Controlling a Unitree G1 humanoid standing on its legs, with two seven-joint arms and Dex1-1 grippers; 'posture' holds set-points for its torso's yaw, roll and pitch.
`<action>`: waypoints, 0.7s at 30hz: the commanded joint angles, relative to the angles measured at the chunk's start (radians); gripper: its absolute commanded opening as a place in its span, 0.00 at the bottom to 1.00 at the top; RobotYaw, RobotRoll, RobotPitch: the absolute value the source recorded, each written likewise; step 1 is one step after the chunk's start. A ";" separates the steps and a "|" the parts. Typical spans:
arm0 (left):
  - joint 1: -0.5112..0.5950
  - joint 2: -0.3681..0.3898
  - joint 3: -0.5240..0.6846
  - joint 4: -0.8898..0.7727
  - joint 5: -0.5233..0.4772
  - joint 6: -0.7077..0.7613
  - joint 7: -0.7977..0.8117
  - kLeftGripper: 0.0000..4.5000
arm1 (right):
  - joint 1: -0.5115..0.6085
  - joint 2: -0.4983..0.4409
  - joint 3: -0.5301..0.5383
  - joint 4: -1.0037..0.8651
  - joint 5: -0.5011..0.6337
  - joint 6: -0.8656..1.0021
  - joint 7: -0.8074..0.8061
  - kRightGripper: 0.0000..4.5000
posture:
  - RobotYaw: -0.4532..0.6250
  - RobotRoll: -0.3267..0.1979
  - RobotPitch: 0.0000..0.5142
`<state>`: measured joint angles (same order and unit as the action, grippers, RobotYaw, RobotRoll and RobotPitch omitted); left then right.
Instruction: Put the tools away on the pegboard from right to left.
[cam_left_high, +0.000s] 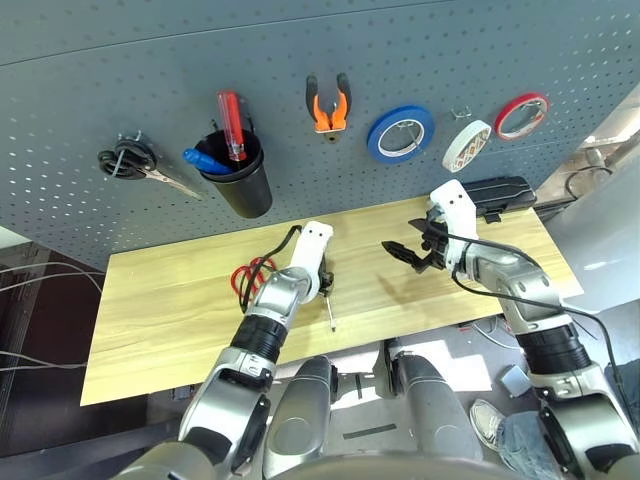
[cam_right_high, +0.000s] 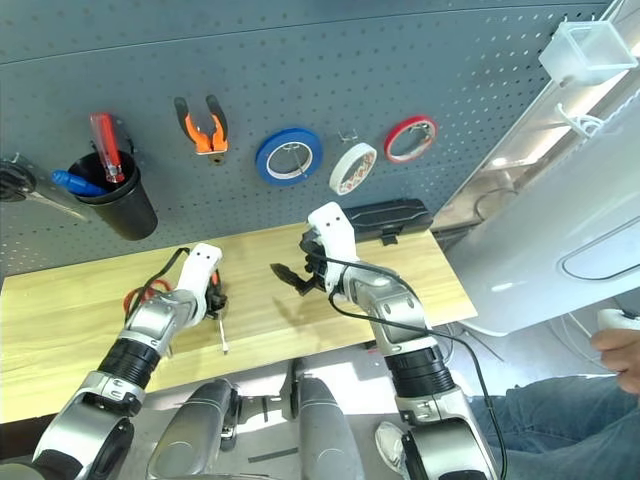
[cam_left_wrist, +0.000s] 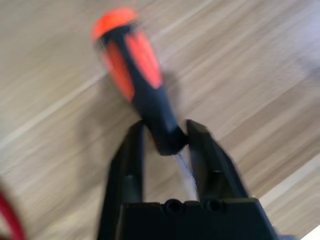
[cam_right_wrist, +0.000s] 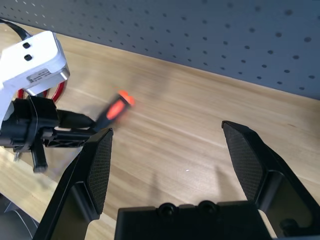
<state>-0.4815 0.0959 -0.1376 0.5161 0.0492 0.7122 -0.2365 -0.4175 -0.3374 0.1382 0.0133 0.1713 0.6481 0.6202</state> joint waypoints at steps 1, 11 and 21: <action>0.037 0.007 0.008 -0.013 -0.005 -0.063 -0.004 0.12 | 0.006 -0.007 0.008 -0.004 0.003 -0.004 0.008 1.00 | 0.46 0.62 0.47; 0.244 0.092 0.054 -0.423 -0.105 -0.393 -0.149 0.12 | 0.004 -0.050 0.020 0.001 0.001 -0.088 0.076 1.00 | 0.47 0.62 0.45; 0.357 0.092 0.163 -0.839 -0.353 -0.532 -0.241 0.12 | -0.027 -0.034 0.040 -0.004 0.012 -0.129 0.126 1.00 | 0.49 0.62 0.44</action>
<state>-0.1252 0.1914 -0.0094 -0.2691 -0.2687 0.1893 -0.4978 -0.4362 -0.3764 0.1664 0.0156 0.1713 0.5257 0.7343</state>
